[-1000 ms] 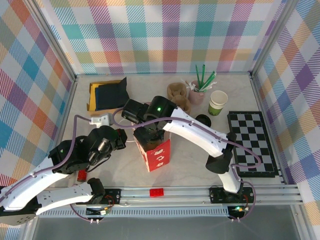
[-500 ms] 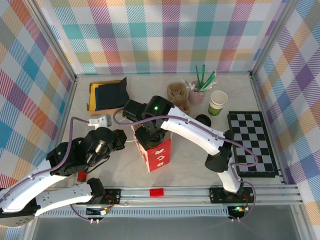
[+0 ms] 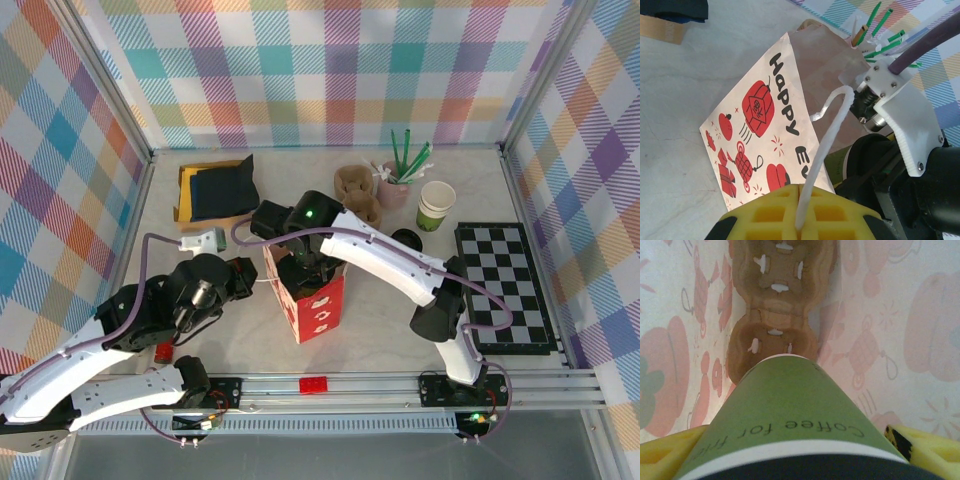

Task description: Pack the takeout coffee

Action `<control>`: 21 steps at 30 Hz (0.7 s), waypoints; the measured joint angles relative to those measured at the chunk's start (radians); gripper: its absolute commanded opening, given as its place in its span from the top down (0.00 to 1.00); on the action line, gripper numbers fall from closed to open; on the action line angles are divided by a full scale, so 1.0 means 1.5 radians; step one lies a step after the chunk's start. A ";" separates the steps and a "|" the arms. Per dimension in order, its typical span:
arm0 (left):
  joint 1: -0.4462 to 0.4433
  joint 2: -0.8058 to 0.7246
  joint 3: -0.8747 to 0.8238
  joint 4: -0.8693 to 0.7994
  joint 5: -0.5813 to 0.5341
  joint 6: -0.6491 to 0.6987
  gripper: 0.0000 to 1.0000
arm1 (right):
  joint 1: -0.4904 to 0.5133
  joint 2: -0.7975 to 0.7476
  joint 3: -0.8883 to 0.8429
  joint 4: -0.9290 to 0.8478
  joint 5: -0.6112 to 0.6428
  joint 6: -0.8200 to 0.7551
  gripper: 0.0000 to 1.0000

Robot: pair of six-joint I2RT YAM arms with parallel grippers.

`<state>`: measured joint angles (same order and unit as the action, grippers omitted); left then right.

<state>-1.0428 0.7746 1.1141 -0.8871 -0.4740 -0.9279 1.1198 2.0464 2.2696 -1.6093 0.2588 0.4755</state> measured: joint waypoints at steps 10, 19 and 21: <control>-0.002 -0.002 -0.013 0.003 0.001 0.000 0.98 | 0.000 0.001 -0.064 0.000 -0.020 0.015 0.61; -0.002 -0.004 -0.014 0.004 -0.002 0.000 0.98 | -0.006 -0.001 -0.095 0.031 -0.043 0.018 0.62; -0.002 -0.005 -0.017 0.005 -0.001 0.000 0.97 | -0.008 -0.003 -0.111 0.041 -0.046 0.018 0.63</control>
<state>-1.0458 0.7670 1.0885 -0.8795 -0.4759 -0.9276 1.1072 2.0426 2.1036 -1.5478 0.1898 0.5018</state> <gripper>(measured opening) 0.067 0.840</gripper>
